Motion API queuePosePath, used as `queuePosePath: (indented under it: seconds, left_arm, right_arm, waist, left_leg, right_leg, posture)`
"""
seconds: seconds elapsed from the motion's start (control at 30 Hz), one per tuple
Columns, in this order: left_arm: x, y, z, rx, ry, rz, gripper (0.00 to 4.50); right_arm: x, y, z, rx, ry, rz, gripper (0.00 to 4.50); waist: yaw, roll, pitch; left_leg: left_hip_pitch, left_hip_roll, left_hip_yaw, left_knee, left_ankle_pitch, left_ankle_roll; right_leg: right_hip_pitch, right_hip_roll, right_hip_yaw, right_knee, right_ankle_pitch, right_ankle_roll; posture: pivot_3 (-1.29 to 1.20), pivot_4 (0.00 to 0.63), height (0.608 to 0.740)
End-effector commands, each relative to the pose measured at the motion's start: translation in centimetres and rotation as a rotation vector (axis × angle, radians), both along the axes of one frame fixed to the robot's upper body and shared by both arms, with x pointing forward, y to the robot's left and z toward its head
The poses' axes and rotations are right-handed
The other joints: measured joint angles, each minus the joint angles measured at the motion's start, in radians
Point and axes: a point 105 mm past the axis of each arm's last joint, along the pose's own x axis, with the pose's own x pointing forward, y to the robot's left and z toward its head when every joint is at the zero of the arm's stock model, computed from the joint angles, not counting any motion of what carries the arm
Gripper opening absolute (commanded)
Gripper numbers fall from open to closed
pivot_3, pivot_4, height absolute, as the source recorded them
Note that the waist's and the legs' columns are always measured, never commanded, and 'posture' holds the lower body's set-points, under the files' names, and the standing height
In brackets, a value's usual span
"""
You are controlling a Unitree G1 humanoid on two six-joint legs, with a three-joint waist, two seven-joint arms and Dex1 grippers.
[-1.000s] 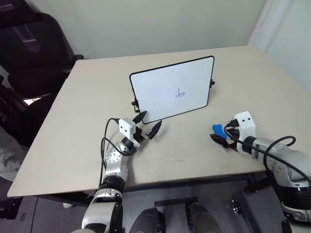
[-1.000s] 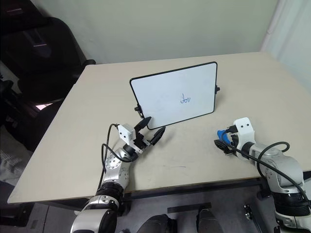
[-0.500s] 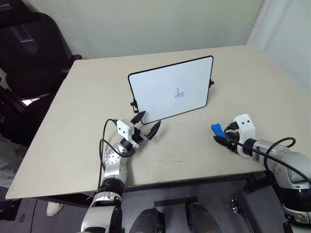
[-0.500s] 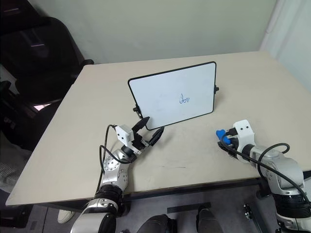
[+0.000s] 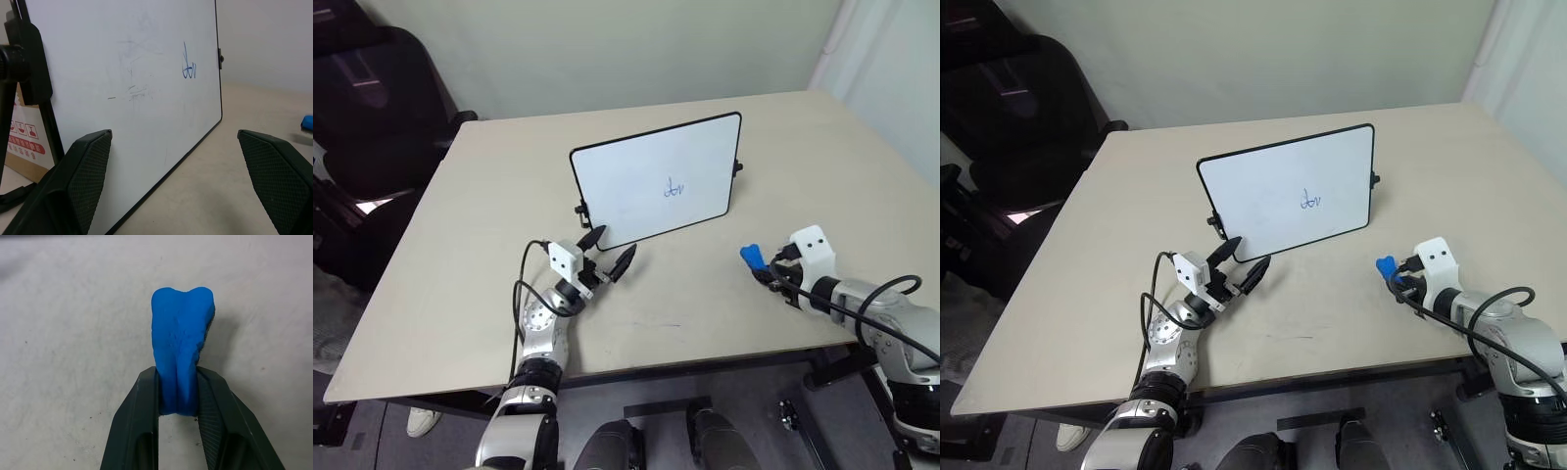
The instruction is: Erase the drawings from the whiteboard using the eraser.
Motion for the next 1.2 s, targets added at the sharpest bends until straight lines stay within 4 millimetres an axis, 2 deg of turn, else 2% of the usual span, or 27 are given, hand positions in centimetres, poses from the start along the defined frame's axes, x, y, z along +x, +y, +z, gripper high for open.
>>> queuePosePath:
  seconds: [0.03,0.17,0.23,0.33,0.53,0.83,1.03,1.2]
  left_arm:
    - [0.0,0.4,-0.8,-0.02,0.031,0.021,4.5]
    - [0.3,0.4,-0.7,-0.018,0.031,0.019,4.5]
    - [0.3,0.3,-0.7,-0.017,0.03,0.015,4.5]
    - [0.3,0.2,-0.6,-0.016,0.025,0.014,4.5]
    - [0.3,0.8,-0.3,-0.018,0.011,0.034,4.5]
    - [-0.1,1.0,-0.2,-0.022,-0.001,0.046,4.5]
    - [-0.5,0.8,-0.2,-0.027,-0.012,0.056,4.5]
    - [-0.8,1.0,-0.2,-0.029,-0.015,0.063,4.5]
  right_arm:
    - [0.6,2.7,5.1,0.031,-0.179,0.088,1.02]
    - [1.6,6.2,6.6,0.046,-0.235,0.171,1.02]
    - [2.8,7.8,6.5,0.03,-0.234,0.189,1.02]
    - [4.2,9.2,6.4,0.006,-0.235,0.194,1.02]
    - [5.8,11.9,8.5,0.042,-0.302,0.239,1.02]
    - [8.2,13.5,9.3,0.044,-0.321,0.239,1.02]
    - [9.6,13.9,7.4,-0.023,-0.278,0.238,1.02]
    - [9.5,14.5,5.5,-0.065,-0.228,0.27,1.02]
  waist:
    - [-0.004,0.0,0.0]
    - [-0.006,0.0,0.0]
    - [-0.007,0.001,-0.001]
    - [-0.001,0.002,-0.001]
    - [0.0,0.003,-0.002]
    - [-0.004,0.002,-0.002]
    - [-0.011,0.002,-0.002]
    - [-0.017,0.002,-0.002]
  left_leg:
    - [0.0,0.0,0.0,0.0,0.0,0.0]
    - [0.001,0.0,0.0,0.0,0.003,0.0]
    - [0.001,0.0,0.0,0.0,0.003,0.0]
    - [0.001,0.0,0.0,0.001,0.005,0.001]
    - [-0.002,0.0,0.0,0.001,0.006,0.001]
    - [-0.006,0.0,0.0,0.0,0.006,-0.001]
    - [-0.006,0.0,0.0,0.0,0.006,-0.001]
    - [-0.006,0.0,0.001,0.0,0.005,-0.002]
  right_leg:
    - [0.0,0.0,0.0,0.0,0.0,0.0]
    - [0.0,0.001,0.0,0.001,0.002,-0.002]
    - [0.0,0.0,0.0,0.001,0.003,-0.002]
    - [-0.001,0.0,0.0,0.003,0.004,-0.003]
    - [-0.004,0.0,0.0,0.005,0.004,-0.003]
    - [-0.013,0.0,0.0,0.012,0.003,-0.008]
    - [-0.014,0.0,0.0,0.013,0.004,-0.013]
    - [-0.014,0.0,0.0,0.012,0.006,-0.015]
  posture:
    - [0.0,0.15,0.726]
    - [0.0,0.15,0.726]
    - [0.0,0.15,0.726]
    - [0.0,0.15,0.726]
    - [0.0,0.15,0.726]
    - [0.0,0.15,0.726]
    - [0.0,0.15,0.726]
    - [0.0,0.15,0.726]
